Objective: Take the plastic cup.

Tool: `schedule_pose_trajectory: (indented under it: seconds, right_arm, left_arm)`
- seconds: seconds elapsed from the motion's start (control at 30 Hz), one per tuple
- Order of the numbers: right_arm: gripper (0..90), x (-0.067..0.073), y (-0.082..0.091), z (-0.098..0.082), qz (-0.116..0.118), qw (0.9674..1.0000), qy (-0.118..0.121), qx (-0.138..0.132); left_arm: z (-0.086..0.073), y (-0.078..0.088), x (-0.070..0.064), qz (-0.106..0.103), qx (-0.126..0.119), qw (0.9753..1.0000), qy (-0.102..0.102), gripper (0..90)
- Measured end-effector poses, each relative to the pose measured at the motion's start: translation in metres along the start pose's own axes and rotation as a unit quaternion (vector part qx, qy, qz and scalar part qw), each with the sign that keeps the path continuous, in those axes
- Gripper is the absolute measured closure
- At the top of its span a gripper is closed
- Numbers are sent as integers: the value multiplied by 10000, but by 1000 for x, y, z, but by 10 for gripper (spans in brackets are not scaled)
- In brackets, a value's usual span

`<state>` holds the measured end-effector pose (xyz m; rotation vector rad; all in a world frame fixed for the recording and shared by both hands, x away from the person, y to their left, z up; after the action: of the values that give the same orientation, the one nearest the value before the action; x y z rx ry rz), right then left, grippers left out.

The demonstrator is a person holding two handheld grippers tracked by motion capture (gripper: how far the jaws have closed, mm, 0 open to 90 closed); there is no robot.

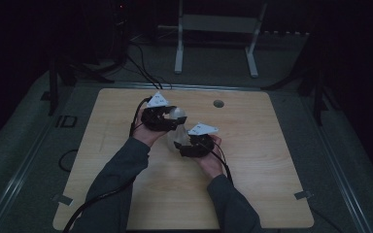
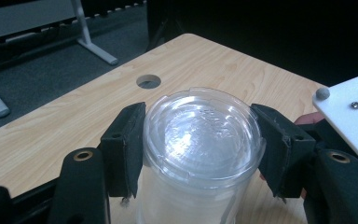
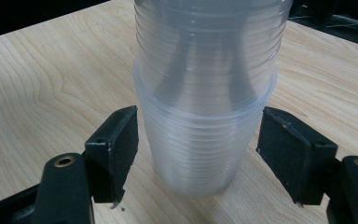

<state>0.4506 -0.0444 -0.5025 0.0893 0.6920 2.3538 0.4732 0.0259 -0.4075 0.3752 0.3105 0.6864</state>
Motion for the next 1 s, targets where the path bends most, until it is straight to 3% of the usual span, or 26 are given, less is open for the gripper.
schedule_pose_trajectory:
  seconds: [0.47,1.0]
  right_arm:
    - [247,-1,1,10,-46,9999,47,-142]
    - [260,-2,4,6,-61,9999,61,-119]
  left_arm:
    - [7,5,1,-12,-86,10000,34,387]
    - [18,13,0,-59,-176,9998,54,402]
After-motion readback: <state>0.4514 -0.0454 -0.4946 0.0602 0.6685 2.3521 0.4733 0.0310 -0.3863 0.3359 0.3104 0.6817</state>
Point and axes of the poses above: each handheld gripper's, and its own axes: y roughly backward along the jaws, z roughly out of its top, x roughly to its left, the point moved 9 cm from there along -y, roughly forward along the jaws, and after that the axes turned 7 degrees about y, right-handed, at the moved point
